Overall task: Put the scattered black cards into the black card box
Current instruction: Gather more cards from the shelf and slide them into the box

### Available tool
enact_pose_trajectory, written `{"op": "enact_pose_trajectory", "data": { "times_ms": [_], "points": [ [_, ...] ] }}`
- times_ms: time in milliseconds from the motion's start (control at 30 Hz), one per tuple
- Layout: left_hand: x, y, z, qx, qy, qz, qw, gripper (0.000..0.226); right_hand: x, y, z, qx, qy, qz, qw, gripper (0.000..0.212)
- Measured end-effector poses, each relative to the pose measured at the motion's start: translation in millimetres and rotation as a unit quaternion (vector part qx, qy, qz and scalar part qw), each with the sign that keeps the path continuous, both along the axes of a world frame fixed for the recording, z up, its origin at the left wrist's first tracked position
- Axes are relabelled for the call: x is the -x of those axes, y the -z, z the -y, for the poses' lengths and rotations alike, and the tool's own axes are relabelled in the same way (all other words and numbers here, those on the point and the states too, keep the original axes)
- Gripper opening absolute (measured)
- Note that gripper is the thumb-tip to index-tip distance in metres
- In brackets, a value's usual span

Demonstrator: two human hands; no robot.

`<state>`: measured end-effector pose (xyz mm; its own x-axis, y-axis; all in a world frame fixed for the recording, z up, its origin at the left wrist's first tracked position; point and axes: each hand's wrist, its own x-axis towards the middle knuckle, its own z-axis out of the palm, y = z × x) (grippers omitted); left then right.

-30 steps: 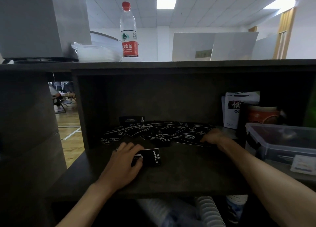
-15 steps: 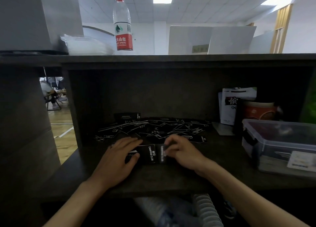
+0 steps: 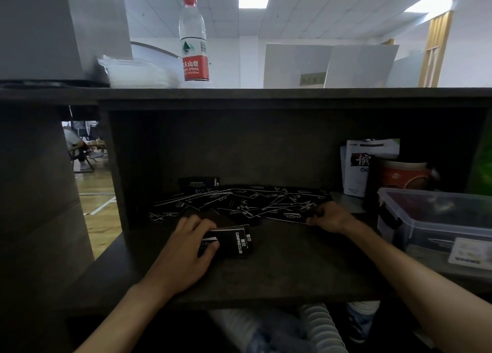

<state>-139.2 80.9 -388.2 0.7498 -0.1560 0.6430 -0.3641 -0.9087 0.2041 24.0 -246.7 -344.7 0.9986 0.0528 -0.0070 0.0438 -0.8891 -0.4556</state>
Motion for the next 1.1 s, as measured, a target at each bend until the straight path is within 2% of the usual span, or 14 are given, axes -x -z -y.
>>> {"op": "enact_pose_trajectory", "data": {
  "times_ms": [67, 200, 267, 433, 500, 567, 600, 667, 833, 933, 1000, 1067, 1100],
  "points": [
    [0.1, -0.1, -0.1, -0.003, -0.002, -0.003, 1.000, 0.018, -6.7, -7.2, 3.3, 0.028, -0.018, -0.025, 0.999, 0.037],
    [0.6, -1.0, 1.1, -0.007, -0.010, -0.012, 1.000, 0.025, -7.0, -16.3, 9.5, 0.063, -0.026, -0.065, 0.996, 0.071],
    [0.9, -1.4, 0.9, -0.008, -0.010, -0.014, 1.000, 0.025, -5.9, -18.7, 11.9, 0.061, -0.034, -0.080, 0.994, 0.079],
    [2.6, -2.8, 1.5, -0.002, -0.011, -0.014, 1.000, 0.019, 5.8, -26.2, 15.5, 0.037, -0.051, -0.093, 0.994, 0.066],
    [3.2, -3.6, 2.4, -0.002, -0.013, -0.015, 1.000, 0.020, 15.9, -24.5, 12.7, -0.007, -0.067, -0.057, 0.996, 0.043],
    [3.3, -4.0, 2.8, -0.003, -0.012, -0.018, 1.000, 0.022, 31.1, -20.5, 3.3, -0.092, -0.113, -0.054, 0.988, 0.017],
    [3.4, -4.3, 2.7, -0.002, -0.010, -0.020, 1.000, 0.023, 41.2, -18.6, -4.3, -0.138, -0.143, -0.061, 0.978, 0.013],
    [3.6, -4.2, 2.6, 0.003, -0.007, -0.021, 1.000, 0.028, 63.7, -16.4, -23.1, -0.194, -0.203, -0.063, 0.958, 0.012],
    [2.2, -1.8, 1.3, 0.005, -0.008, -0.023, 1.000, 0.055, 99.0, -4.8, -78.9, -0.229, -0.323, -0.024, 0.918, 0.010],
    [1.2, -0.8, 0.7, 0.007, -0.016, -0.013, 1.000, 0.046, 98.4, -3.3, -87.4, -0.218, -0.359, -0.044, 0.906, 0.017],
    [0.9, -0.9, 0.8, 0.011, -0.017, -0.010, 1.000, 0.038, 85.3, -5.8, -78.9, -0.214, -0.336, -0.058, 0.915, 0.025],
    [-0.2, -0.7, 1.1, 0.012, -0.010, -0.005, 1.000, 0.035, 63.2, -4.6, -64.5, -0.189, -0.248, -0.002, 0.950, 0.028],
    [-0.7, -0.3, 1.3, 0.014, -0.007, -0.002, 1.000, 0.035, 51.0, -2.1, -56.4, -0.138, -0.195, 0.035, 0.970, 0.029]
  ]
}}
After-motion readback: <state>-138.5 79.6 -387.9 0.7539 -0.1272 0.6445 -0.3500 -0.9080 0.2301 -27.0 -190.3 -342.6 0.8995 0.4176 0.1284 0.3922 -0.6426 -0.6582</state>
